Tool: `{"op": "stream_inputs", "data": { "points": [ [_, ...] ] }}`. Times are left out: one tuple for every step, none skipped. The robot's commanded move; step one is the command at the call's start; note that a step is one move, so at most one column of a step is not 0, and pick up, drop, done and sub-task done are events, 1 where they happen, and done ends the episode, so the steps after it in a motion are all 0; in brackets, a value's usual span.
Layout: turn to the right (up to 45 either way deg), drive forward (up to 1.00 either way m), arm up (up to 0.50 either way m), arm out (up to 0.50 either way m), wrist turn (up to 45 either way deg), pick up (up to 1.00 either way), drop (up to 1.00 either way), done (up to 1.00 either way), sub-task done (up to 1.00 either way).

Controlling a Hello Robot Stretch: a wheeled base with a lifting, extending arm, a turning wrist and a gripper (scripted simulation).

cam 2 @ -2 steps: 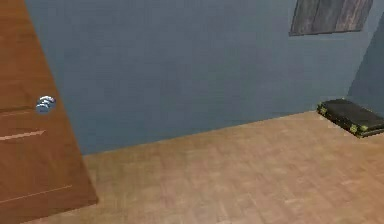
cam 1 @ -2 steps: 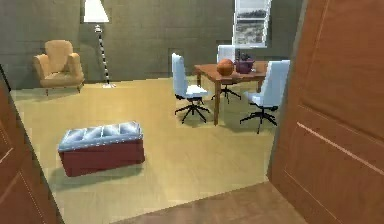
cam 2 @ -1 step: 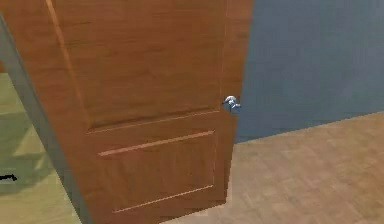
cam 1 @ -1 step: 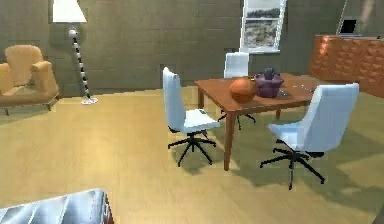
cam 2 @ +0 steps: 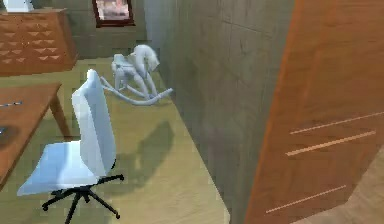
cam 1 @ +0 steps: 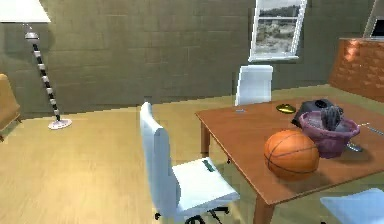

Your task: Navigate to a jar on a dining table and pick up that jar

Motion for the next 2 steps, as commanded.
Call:
{"op": "stream_inputs", "data": {
  "points": [
    [45.0,0.00,0.00,0.00,0.0,0.00,0.00,0.00,0.00],
    [12.0,0.00,0.00,0.00,0.0,0.00,0.00,0.00,0.00]
  ]
}}
